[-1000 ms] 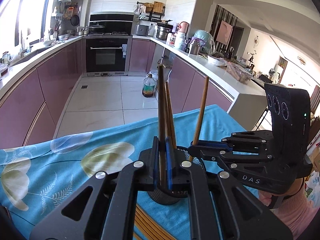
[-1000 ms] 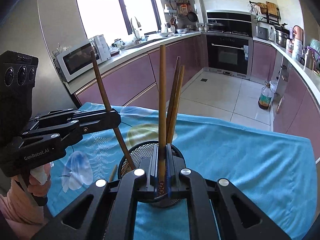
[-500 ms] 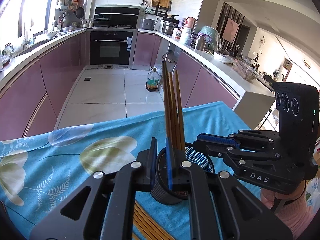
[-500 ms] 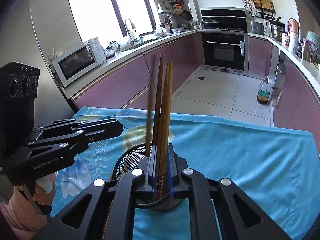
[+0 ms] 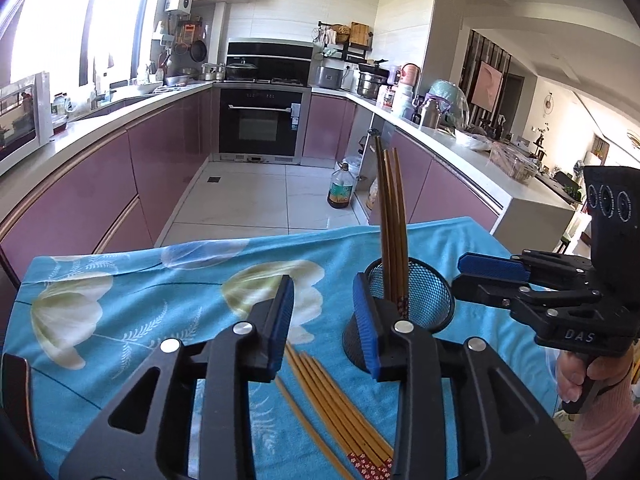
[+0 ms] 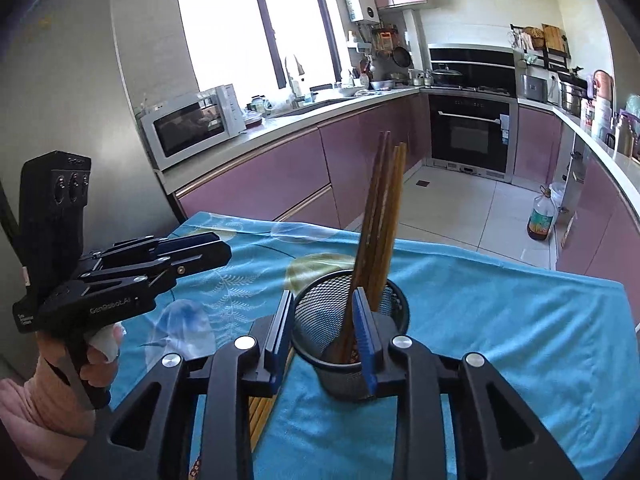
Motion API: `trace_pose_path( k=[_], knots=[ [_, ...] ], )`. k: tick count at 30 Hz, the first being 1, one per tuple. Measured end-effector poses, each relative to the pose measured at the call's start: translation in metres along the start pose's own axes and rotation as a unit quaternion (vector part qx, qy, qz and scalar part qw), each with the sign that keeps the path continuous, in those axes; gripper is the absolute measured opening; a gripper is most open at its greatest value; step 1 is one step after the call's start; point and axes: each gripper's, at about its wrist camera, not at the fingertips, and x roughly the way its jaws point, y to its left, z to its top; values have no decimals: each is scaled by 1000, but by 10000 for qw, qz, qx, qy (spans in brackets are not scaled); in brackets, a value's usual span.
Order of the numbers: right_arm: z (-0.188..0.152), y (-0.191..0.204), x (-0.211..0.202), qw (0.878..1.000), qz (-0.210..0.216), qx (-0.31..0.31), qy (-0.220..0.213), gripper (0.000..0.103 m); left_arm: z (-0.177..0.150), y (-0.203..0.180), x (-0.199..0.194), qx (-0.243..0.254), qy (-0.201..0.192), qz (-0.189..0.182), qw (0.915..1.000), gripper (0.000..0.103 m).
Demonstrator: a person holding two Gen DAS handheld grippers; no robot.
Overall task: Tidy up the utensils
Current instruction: 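Open both tools to release the chopsticks in the cup and withdraw, then move both open tools over the remaining chopsticks and begin closing on them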
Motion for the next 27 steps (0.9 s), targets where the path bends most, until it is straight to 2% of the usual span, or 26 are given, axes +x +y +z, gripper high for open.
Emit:
trace_pose_path(
  k=[3,8,17,27],
  knots=[
    [-9,16,-5,9996,151,-243,35,33,-17,10,-8,-44,78,188,9998,34],
    [-28,32,5,9983,261,-383,344,33,-47,26,-13,-196,311,272,9990,36],
    [-65,33,36,9945,458,33,940,33,-84,26,3,-299,827,283,9957,37],
    [-87,37,53,9909,332,169,1293,33,-109,23,14,-383,1162,235,9922,39]
  ],
)
